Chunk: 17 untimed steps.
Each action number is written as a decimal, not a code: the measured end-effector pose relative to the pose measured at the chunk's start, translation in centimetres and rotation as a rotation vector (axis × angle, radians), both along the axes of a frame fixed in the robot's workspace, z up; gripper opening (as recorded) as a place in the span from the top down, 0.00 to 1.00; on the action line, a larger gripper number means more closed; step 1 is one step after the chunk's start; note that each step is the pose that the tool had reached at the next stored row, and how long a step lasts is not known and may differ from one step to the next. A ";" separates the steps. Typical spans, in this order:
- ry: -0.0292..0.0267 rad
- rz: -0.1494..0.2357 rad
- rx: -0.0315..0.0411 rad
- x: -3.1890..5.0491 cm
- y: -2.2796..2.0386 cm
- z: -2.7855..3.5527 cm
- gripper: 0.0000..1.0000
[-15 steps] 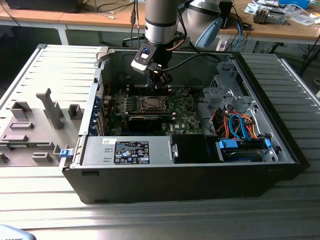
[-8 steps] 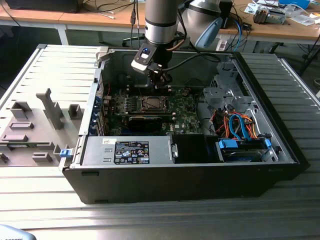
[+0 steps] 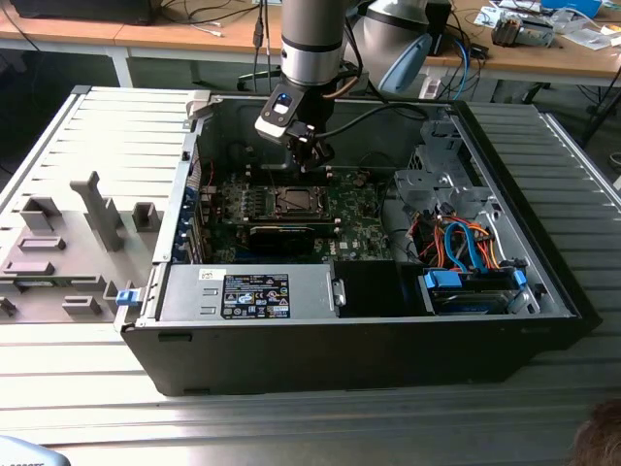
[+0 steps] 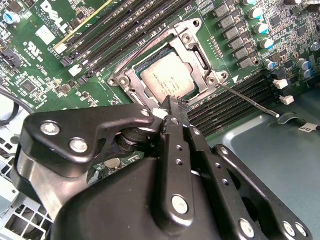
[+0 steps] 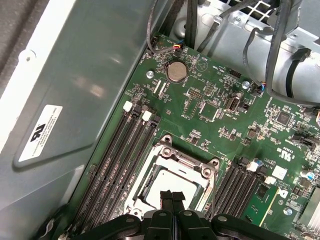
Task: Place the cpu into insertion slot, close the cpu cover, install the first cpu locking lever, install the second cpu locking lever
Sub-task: 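Install the first cpu locking lever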
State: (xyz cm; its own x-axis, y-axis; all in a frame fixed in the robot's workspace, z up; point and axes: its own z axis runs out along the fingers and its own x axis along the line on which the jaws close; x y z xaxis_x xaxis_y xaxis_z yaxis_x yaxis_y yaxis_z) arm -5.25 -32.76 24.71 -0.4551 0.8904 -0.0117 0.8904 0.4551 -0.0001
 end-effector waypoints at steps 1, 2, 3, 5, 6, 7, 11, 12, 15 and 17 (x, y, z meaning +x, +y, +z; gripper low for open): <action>0.0000 0.001 0.0000 0.00 0.00 0.00 0.89; 0.0001 0.001 -0.0001 0.00 0.00 0.00 0.89; 0.0000 0.002 0.0000 0.00 0.00 0.00 0.89; -0.0001 0.003 0.0000 0.00 0.00 0.00 0.89; 0.0000 0.004 0.0000 0.00 0.00 0.00 0.89; 0.0001 0.004 0.0000 0.00 0.00 0.00 0.89; 0.0001 0.007 0.0000 0.00 0.00 0.00 0.89; 0.0000 0.007 0.0000 0.00 0.00 0.00 0.89; 0.0000 0.009 0.0000 0.00 0.00 0.00 0.89; 0.0000 0.010 -0.0001 0.00 0.00 0.00 0.89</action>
State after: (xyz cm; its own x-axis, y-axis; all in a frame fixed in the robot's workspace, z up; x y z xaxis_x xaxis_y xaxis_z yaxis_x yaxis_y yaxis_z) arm -5.25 -32.76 24.71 -0.4638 0.8859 -0.0118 0.8859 0.4638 -0.0001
